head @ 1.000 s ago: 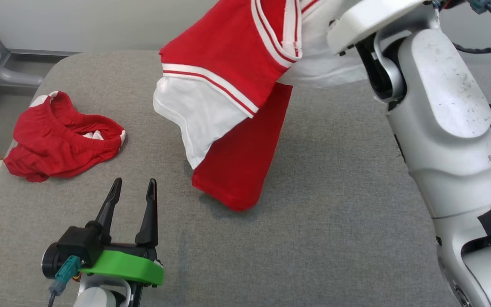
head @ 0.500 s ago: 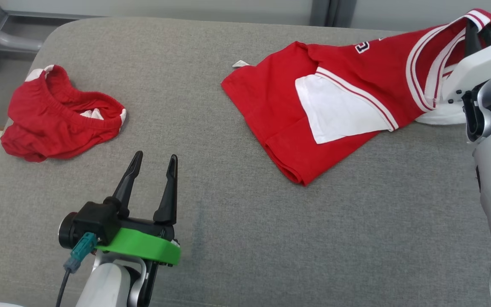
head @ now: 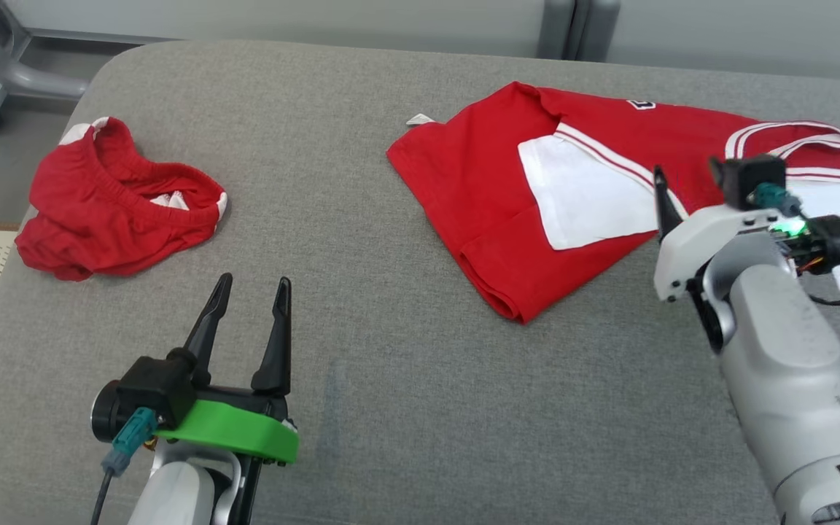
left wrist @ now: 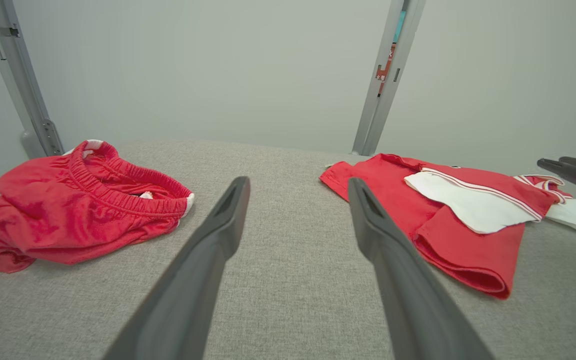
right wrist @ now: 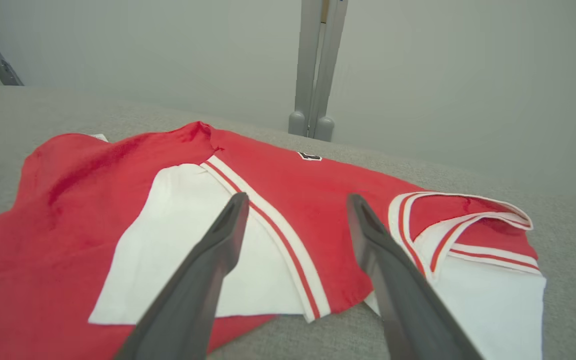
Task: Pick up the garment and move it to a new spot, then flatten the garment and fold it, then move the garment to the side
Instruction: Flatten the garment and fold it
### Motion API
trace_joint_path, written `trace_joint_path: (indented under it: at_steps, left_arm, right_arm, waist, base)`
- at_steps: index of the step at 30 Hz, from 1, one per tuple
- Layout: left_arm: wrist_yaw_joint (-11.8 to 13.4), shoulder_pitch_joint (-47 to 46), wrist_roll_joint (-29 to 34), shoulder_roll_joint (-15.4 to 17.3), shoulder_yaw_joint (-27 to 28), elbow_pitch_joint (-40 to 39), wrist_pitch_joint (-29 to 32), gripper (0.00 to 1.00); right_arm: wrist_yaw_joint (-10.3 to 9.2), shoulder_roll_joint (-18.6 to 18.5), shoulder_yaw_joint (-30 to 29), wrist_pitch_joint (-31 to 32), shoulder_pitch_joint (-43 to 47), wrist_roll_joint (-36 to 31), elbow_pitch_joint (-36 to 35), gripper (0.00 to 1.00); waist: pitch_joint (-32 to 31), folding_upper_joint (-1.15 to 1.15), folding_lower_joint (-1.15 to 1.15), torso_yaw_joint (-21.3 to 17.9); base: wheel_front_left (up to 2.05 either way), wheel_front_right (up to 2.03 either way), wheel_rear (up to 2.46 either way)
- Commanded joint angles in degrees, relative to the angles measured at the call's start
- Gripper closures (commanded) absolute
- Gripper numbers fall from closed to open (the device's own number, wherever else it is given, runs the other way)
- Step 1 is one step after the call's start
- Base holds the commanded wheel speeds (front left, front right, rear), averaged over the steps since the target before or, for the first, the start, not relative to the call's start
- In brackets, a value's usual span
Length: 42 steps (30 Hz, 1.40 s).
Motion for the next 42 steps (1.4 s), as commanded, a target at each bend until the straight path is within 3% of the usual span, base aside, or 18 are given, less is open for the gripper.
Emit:
trace_joint_path:
  at_steps: [1,8,15,25,33,34,35,37,42]
  left_arm:
    - [-0.11,0.96,-0.01,0.11,0.36,0.21,0.03,0.00]
    - [-0.11,2.20,0.25,0.15,0.68,-0.03,0.03,0.00]
    - [-0.11,0.69,0.16,0.23,-0.58,-0.52,0.03,0.00]
    - [-0.11,-1.55,-0.48,-0.17,-1.94,-0.54,0.03,0.00]
    - [-0.11,-2.40,-0.62,-0.58,-2.30,-0.71,0.03,0.00]
    - [-0.11,-2.52,-0.64,-0.62,-2.37,-0.76,0.03,0.00]
    - [-0.11,-2.56,-0.63,-0.67,-2.41,-0.78,0.03,0.00]
    - [-0.11,-2.71,-0.67,-0.73,-2.38,-0.82,0.03,0.00]
    - [-0.11,-2.85,-0.49,-0.88,-1.96,-0.89,0.03,0.00]
  right_arm:
    - [-0.02,0.56,2.07,-0.69,2.20,0.03,-1.13,0.00]
    - [-0.02,2.81,12.73,2.26,7.90,1.81,-6.11,0.00]
    - [-0.02,2.82,17.18,8.47,7.76,2.95,-6.09,0.00]
    - [-0.02,1.77,16.81,11.11,3.38,1.71,-1.74,0.00]
    - [-0.02,0.95,12.16,10.27,1.13,-1.22,1.32,0.00]
    - [-0.03,0.90,11.43,10.41,0.75,-1.36,1.92,0.17]
    - [-0.03,0.87,10.91,10.37,0.47,-1.65,2.36,0.41]
    - [-0.04,0.82,10.12,10.83,-0.25,-2.47,3.60,1.00]
    - [-0.04,1.37,9.22,9.84,-1.03,-3.88,5.20,1.00]
  waist:
    - [-1.98,0.00,0.00,-1.63]
    - [-3.06,0.00,0.00,-2.35]
    - [-1.18,0.00,0.00,-0.48]
    - [2.48,0.00,0.00,3.12]
    - [3.95,0.00,0.00,4.92]
    - [4.16,0.00,0.00,5.13]
    - [4.31,0.00,0.00,5.29]
    - [4.67,0.00,0.00,5.54]
    - [5.01,0.00,0.00,5.55]
  base:
    - [0.00,0.00,0.00]
    - [0.00,0.00,0.00]
    - [0.00,0.00,0.00]
    - [0.00,0.00,0.00]
    - [0.00,0.00,0.00]
    - [0.00,0.00,0.00]
    - [0.00,0.00,0.00]
    - [0.00,0.00,0.00]
    - [0.00,0.00,0.00]
